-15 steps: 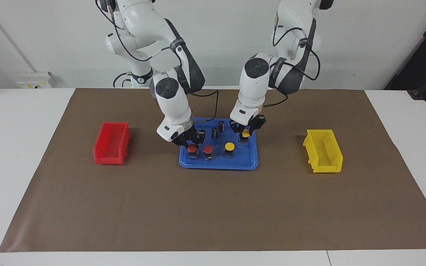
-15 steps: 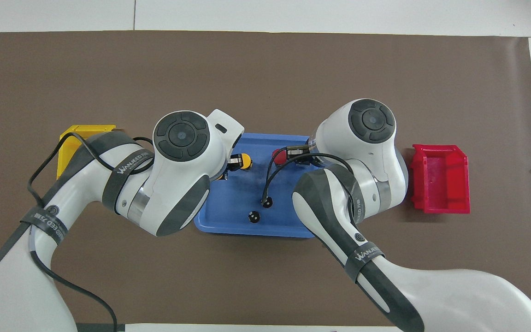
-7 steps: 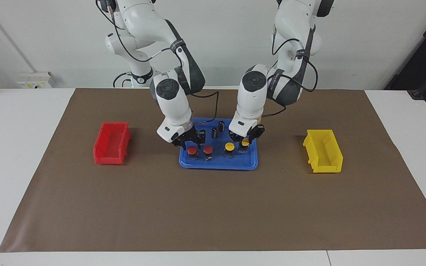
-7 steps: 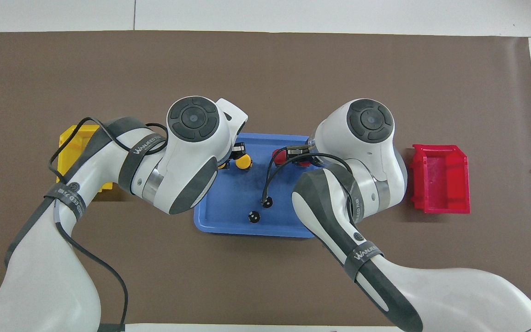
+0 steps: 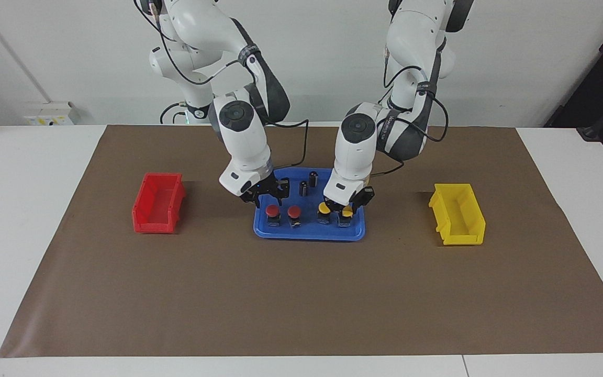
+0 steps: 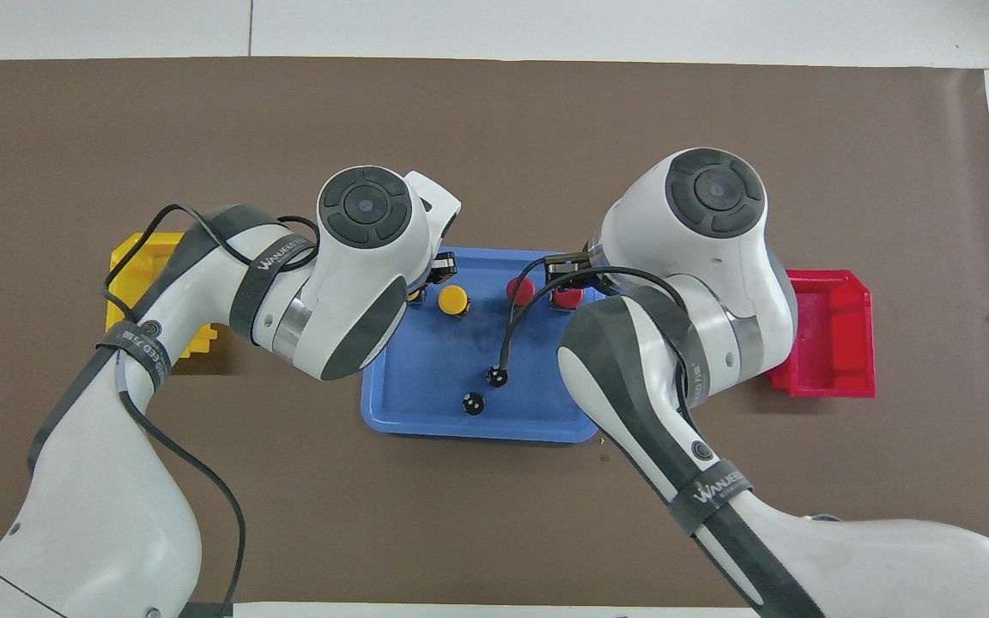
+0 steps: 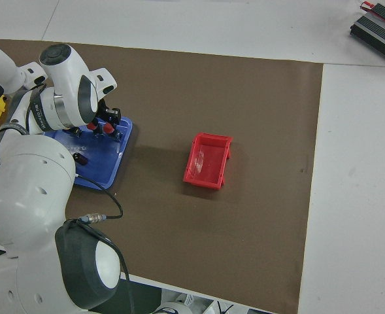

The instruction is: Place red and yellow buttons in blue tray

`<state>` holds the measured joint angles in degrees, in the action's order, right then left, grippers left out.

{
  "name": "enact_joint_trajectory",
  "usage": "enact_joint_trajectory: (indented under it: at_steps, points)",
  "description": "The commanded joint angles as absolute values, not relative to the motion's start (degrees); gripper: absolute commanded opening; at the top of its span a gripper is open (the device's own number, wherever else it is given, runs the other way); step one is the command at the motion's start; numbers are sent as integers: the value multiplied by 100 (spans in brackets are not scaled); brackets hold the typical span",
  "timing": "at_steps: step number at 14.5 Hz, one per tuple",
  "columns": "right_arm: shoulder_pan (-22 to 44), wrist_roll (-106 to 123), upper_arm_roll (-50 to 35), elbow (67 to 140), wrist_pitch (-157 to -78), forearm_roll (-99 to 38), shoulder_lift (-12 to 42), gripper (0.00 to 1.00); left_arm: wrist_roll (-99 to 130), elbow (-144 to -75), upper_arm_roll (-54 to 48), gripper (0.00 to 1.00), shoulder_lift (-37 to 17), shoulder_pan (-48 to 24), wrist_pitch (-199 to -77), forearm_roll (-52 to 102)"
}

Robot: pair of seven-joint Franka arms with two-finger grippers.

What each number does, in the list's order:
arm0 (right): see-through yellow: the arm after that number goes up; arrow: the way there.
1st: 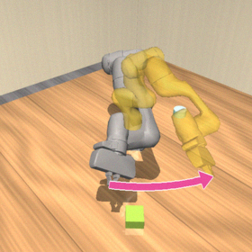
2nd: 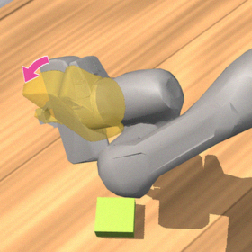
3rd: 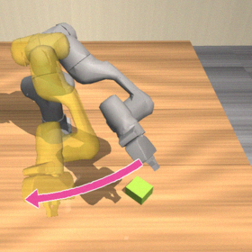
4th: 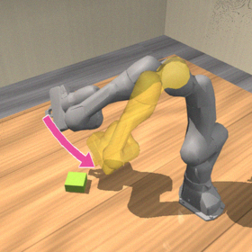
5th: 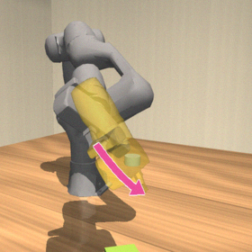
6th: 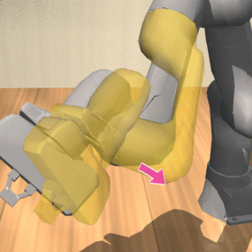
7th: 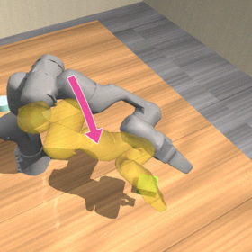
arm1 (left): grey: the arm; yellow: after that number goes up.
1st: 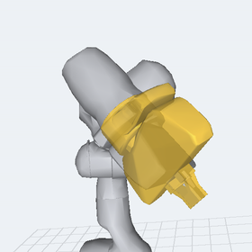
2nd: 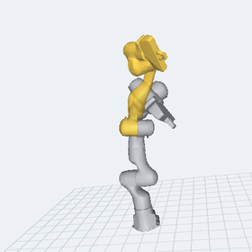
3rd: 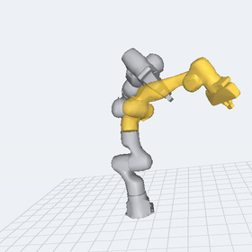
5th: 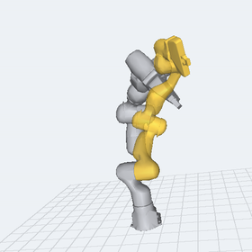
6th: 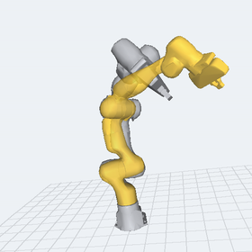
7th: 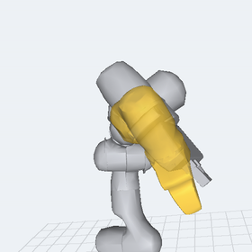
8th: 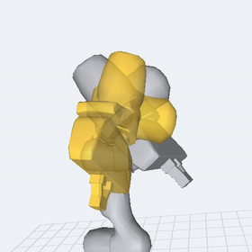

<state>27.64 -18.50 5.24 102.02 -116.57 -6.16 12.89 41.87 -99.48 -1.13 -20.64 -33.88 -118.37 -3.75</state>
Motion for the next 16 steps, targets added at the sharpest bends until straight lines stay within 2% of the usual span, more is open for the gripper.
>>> enact_joint_trajectory:
  at_steps: [1, 2, 5, 8, 9, 10, 11, 16]
  points:
    - [2322, -1819, 501, 9836, -11006, -369, 1038, 100, 4201, -9861, -114, 60, -2118, -3357, -11778, -536]
    - [2129, -1785, 501, 9652, -10699, -369, 994, 100, 4201, -9861, -114, 68, -2109, -3375, -11760, -554]
    - [1767, -1749, 536, 9212, -9820, -326, 897, 100, 4166, -9756, -114, 70, -1856, -3375, -11375, -554]
    - [1215, -1610, 545, 9079, -9572, -220, 634, 100, 3948, -9528, -114, 73, -1250, -3078, -10576, -492]
    - [995, -1347, 545, 9070, -9432, -211, 520, 100, 3746, -9519, -123, 77, -1100, -2963, -10338, -457]
    - [776, -1040, 554, 9018, -9239, -211, 449, 100, 3588, -9519, -97, 86, -959, -2927, -10118, -431]
    - [556, -785, 545, 9009, -9116, -211, 353, 100, 3325, -9527, -88, 99, -819, -2814, -9986, -439]
    - [-465, 492, 431, 8930, -8763, -28, 246, 100, 1182, -9571, -88, 100, -10, -1638, -8993, -238]
